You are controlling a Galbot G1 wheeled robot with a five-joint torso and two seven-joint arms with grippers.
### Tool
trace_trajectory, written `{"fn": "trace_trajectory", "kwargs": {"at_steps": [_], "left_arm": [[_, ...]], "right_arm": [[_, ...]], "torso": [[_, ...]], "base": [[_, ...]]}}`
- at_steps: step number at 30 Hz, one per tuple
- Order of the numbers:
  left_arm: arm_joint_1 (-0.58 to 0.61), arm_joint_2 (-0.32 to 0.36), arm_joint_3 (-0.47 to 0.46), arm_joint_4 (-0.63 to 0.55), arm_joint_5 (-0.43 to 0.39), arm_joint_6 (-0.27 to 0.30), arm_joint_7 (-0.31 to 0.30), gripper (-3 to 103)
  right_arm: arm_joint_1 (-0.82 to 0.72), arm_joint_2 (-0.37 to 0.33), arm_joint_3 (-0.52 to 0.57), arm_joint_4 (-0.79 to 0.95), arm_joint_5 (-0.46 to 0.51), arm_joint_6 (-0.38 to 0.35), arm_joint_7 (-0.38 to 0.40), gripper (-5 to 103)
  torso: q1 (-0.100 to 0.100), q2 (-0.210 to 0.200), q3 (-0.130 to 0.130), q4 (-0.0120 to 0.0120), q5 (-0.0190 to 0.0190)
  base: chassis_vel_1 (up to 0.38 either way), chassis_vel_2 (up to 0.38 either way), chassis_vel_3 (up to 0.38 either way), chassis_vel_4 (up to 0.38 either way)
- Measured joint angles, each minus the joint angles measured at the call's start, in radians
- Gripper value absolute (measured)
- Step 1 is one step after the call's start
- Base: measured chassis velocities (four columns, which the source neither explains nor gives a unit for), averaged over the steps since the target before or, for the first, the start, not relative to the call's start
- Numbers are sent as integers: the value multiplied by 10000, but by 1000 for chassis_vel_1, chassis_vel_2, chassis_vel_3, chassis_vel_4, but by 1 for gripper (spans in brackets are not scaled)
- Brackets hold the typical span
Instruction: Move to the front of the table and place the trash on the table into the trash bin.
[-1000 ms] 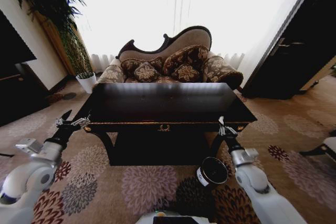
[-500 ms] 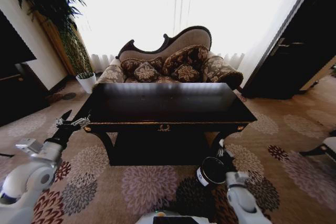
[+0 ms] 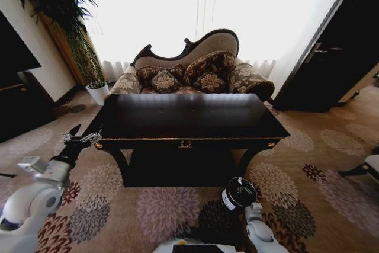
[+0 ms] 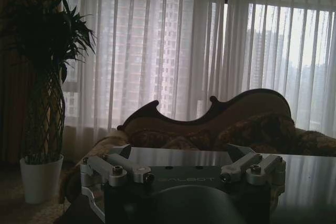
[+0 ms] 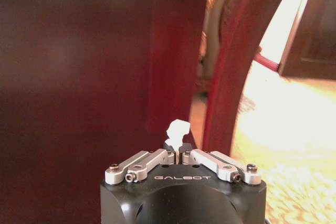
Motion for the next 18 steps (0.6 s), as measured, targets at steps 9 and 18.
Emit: {"fn": "trace_trajectory", "kwargs": {"at_steps": [9,18], "left_arm": [[0,0,0,0,0,0,0,100],[0,0,0,0,0,0,0,100]], "right_arm": [[1688,-393,-324,-2289,-325,-1,73,2],[2697,-337,-363,-4319,-818,190,21,2]], "torso": [[1,0,0,2,-3],[1,0,0,0,-2]], "base": [[0,0,0,0],[0,0,0,0]]}}
